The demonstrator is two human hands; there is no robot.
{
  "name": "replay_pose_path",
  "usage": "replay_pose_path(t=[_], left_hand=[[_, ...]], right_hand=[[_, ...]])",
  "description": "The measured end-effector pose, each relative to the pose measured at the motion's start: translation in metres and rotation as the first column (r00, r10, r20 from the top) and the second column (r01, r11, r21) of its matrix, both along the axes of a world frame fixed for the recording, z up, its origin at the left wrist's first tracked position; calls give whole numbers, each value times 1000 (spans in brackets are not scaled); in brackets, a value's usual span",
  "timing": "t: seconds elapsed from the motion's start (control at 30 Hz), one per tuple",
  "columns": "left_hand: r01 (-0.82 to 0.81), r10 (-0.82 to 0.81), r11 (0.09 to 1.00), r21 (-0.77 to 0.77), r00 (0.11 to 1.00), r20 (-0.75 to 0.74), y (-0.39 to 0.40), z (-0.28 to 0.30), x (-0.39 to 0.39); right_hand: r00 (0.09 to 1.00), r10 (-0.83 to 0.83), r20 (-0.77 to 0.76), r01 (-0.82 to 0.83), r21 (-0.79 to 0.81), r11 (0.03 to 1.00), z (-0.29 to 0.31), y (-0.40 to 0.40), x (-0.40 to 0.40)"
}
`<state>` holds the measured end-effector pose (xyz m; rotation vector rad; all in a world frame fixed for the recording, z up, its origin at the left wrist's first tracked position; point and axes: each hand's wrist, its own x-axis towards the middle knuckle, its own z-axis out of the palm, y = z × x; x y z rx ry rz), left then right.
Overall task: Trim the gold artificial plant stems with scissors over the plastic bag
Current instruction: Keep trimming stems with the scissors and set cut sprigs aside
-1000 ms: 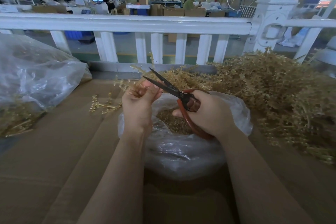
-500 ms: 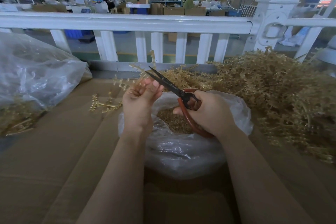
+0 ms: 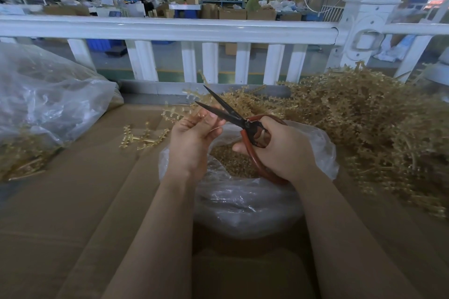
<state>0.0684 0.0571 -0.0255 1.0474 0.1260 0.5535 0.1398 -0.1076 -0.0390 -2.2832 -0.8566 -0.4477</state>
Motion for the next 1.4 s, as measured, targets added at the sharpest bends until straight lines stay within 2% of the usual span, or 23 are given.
replay_pose_path(t=[0.43, 0.87, 1.3, 1.4], left_hand=[[-17, 17, 1000, -20, 1000, -25, -2, 3, -1], [42, -42, 998, -37, 999, 14, -4, 5, -3], [-14, 15, 998, -56, 1000, 4, -1, 4, -3], [-38, 38, 999, -25, 999, 21, -1, 3, -1]], right_hand=[[995, -46, 92, 45, 15, 999, 1, 1, 0], [999, 38, -18, -37, 56, 998, 0, 2, 0], [1000, 14, -15, -13, 34, 999, -3, 1, 3], [999, -4, 32, 3, 11, 1000, -3, 0, 2]])
